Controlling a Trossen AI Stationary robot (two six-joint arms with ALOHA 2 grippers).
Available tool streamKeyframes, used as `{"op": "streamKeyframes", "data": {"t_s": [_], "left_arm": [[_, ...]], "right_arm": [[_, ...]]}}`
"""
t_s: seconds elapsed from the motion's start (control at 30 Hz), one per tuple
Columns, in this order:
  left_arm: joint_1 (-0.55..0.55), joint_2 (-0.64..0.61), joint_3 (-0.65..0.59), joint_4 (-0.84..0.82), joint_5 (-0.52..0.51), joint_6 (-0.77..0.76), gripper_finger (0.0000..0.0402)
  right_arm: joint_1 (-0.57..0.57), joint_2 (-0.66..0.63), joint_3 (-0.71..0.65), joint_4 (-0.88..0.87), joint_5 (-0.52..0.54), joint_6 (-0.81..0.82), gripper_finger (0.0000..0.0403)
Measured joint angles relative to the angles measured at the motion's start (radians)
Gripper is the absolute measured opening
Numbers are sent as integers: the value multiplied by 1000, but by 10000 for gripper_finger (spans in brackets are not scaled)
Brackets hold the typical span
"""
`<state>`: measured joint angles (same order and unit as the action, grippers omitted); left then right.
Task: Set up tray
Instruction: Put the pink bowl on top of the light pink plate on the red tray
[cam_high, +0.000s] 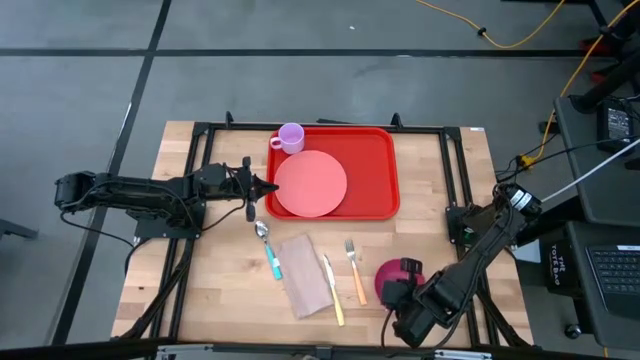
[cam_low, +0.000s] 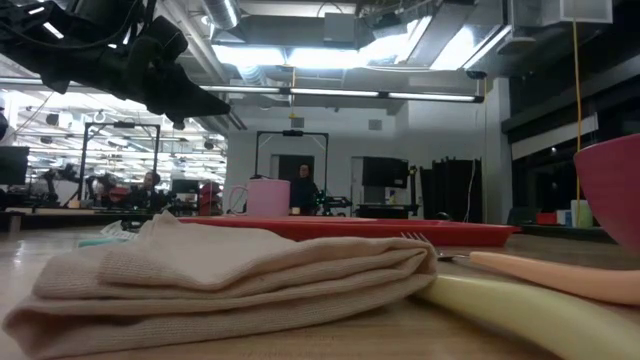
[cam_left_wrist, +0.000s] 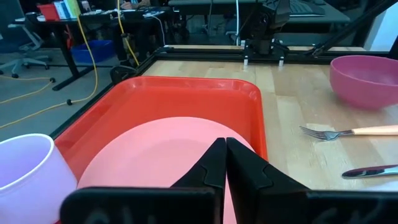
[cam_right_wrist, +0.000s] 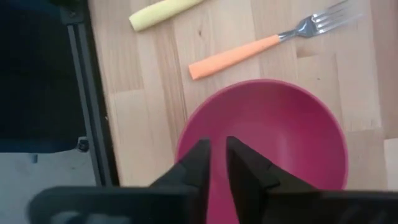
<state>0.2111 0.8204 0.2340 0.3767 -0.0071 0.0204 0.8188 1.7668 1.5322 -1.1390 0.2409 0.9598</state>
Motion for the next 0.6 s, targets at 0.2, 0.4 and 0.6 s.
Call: {"op": "streamKeyframes", "data": {"t_s": [0.2, 0.4, 0.6], "left_arm": [[0, 0, 0, 0, 0, 0, 6], [0, 0, 0, -2, 0, 0, 7], [0, 0, 0, -5, 0, 0, 8]], "right_arm": [[0, 0, 0, 5, 2, 5, 138], [0, 46, 0, 27, 4, 5, 191], [0, 107, -1, 38, -100, 4, 204]]}}
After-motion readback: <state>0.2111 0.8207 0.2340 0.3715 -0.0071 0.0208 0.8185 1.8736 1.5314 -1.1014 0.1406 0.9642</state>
